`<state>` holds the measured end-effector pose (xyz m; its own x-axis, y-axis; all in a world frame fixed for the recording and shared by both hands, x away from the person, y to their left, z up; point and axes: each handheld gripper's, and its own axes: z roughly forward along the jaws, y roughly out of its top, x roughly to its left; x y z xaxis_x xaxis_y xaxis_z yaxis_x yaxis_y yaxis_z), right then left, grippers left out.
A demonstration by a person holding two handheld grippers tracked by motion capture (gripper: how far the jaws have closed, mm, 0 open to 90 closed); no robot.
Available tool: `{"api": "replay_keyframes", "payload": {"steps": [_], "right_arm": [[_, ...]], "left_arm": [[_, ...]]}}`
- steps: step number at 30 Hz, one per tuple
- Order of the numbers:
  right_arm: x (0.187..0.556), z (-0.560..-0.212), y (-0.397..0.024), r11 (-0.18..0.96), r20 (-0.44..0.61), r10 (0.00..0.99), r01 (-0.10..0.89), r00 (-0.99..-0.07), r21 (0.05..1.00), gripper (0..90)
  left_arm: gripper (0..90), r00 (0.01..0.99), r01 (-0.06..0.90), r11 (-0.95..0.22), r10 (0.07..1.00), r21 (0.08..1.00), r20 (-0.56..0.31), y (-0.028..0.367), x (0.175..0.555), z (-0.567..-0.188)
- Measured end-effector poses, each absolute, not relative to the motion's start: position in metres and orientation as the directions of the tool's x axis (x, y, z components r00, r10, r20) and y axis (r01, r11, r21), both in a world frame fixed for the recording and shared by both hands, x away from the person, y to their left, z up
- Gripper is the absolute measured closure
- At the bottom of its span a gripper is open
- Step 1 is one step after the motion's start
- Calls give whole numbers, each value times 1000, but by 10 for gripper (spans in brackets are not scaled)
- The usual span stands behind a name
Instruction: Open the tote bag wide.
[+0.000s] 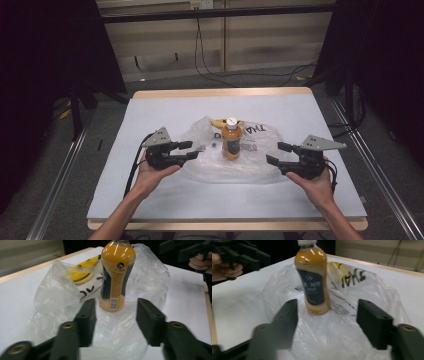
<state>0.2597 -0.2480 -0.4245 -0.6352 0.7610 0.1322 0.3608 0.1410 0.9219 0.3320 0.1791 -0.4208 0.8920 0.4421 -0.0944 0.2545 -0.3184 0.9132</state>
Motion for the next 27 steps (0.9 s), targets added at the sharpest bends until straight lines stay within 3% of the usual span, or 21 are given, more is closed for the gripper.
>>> {"api": "replay_keyframes", "payload": {"steps": [4, 6, 10, 14, 27], "right_arm": [[242, -429, -253, 151, 81, 798, 328, -597, 932, 67], [235, -432, -258, 131, 75, 813, 307, -578, 943, 39], [226, -434, -268, 82, 102, 830, 300, -548, 950, 18], [218, -437, -277, 65, 119, 837, 314, -533, 947, 25], [212, -441, -292, 22, 137, 860, 305, -491, 952, 33]], "left_arm": [[277, 867, 252, -248, 487, 935, -105, 192, 319, -424], [191, 858, 252, -231, 502, 940, -107, 197, 314, -426], [110, 838, 217, -204, 541, 955, -75, 204, 295, -428], [50, 811, 203, -172, 582, 964, -67, 215, 285, -433], [25, 753, 258, -132, 648, 957, -114, 247, 284, -452]]}}
